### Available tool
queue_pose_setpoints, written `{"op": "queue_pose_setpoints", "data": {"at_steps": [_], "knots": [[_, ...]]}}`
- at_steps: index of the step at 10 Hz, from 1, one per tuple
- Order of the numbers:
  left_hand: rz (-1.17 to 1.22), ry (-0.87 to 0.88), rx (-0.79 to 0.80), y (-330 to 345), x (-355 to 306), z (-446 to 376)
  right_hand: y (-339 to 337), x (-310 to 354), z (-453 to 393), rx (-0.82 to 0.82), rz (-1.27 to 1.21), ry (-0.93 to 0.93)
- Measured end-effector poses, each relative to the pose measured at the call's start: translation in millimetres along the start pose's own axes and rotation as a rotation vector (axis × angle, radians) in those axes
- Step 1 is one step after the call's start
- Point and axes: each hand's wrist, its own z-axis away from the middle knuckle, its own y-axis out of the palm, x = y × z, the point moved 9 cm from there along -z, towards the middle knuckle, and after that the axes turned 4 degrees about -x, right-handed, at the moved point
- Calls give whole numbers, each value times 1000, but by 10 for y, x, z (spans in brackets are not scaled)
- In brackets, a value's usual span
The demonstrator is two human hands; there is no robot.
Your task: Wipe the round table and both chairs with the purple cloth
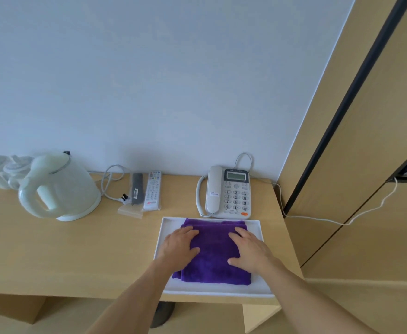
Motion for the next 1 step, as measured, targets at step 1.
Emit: {"op": "queue_pose_setpoints", "data": {"at_steps": [1], "knots": [[292,-249,-48,-140,47,53,-106,82,29,43,-92,59]]}}
